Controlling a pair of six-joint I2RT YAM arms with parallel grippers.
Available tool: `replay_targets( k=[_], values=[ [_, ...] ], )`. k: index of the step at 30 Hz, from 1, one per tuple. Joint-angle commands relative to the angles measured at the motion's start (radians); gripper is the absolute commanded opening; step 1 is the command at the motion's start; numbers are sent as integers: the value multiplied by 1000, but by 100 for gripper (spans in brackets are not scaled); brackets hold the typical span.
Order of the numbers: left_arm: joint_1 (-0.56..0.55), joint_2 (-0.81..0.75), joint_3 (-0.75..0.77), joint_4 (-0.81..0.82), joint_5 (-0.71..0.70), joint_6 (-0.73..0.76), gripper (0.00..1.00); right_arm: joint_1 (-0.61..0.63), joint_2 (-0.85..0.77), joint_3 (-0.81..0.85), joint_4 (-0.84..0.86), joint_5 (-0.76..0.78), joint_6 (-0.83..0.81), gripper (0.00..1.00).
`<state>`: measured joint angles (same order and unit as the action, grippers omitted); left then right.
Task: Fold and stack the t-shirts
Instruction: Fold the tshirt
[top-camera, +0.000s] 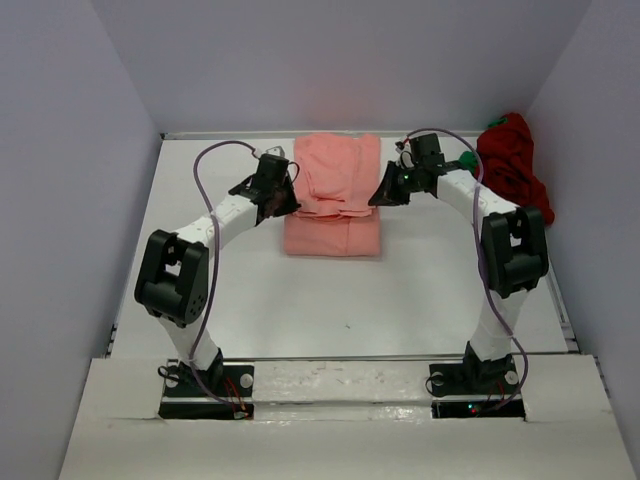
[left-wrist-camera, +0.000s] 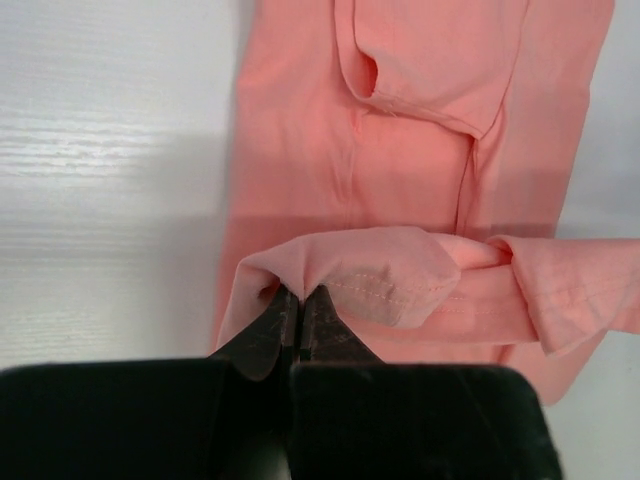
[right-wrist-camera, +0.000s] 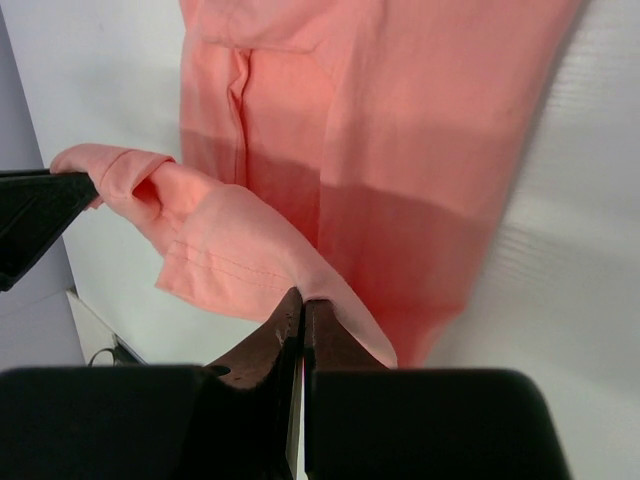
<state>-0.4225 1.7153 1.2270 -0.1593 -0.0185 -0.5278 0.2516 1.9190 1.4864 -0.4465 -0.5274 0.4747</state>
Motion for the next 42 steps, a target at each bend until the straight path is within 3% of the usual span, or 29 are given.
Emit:
replay_targets(
  k=[1, 17, 21, 23, 27, 32, 38, 42],
  values=[
    [24, 20, 72, 4, 14, 31, 0, -21, 31, 83, -14, -5, -24, 0],
    [30, 182, 242, -5, 31, 66, 0, -49, 187, 282, -69, 26, -45, 0],
    [31, 230, 261, 1, 37, 71, 4, -49, 248, 305, -69, 29, -50, 0],
    [33, 256, 270, 4, 38, 75, 8, -49, 273, 328, -67, 27, -51, 0],
    [37, 286, 267, 20, 29, 80, 39, -58, 330, 360, -61, 27, -47, 0],
    [63, 308, 258, 29, 34, 81, 47, -77, 382, 388, -35, 27, -45, 0],
    [80, 302, 244, 35, 29, 80, 68, -86, 397, 407, -17, 38, -48, 0],
    [83, 291, 232, 40, 29, 80, 71, -86, 380, 394, 17, 43, -48, 0]
  ],
)
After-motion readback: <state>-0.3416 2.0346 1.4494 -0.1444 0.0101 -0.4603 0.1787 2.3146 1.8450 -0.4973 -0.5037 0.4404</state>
